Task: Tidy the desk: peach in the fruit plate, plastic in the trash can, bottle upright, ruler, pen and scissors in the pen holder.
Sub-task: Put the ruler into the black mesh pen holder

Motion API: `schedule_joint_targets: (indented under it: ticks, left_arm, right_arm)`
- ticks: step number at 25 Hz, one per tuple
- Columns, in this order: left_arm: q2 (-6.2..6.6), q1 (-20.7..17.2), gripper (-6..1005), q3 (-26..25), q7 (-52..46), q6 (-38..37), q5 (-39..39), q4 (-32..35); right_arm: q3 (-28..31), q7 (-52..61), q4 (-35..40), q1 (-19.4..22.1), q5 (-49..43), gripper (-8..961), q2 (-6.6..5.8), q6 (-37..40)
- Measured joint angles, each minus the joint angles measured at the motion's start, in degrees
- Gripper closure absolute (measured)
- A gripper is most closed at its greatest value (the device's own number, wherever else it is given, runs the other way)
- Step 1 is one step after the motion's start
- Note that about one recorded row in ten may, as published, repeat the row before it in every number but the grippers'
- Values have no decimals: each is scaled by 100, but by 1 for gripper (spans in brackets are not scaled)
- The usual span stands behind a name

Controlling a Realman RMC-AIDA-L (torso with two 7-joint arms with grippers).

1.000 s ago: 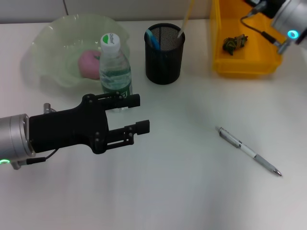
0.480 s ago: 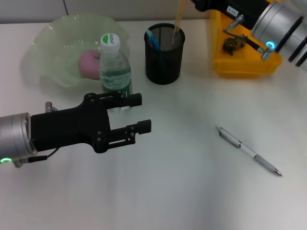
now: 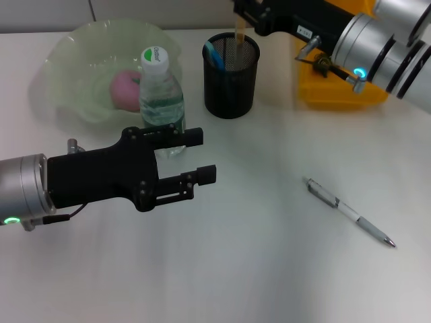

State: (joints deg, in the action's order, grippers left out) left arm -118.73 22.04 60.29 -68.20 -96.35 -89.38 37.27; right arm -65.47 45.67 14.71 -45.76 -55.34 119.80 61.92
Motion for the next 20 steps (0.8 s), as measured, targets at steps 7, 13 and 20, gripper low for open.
schedule_joint_targets:
  ticks: [7,13,20]
  left_arm:
    - [0,2,369,-2,0,3,0,0]
    - [0,2,369,-8,0,3,0,0]
    - [0,3,369,-6,0,1,0,2]
  right_arm:
    - [-87,-144,49,20,-2,525,0,0]
    - [-89,-146,59,51,20,516,-1,-2]
    - [-49,-147,59,80,29,493,-1,0]
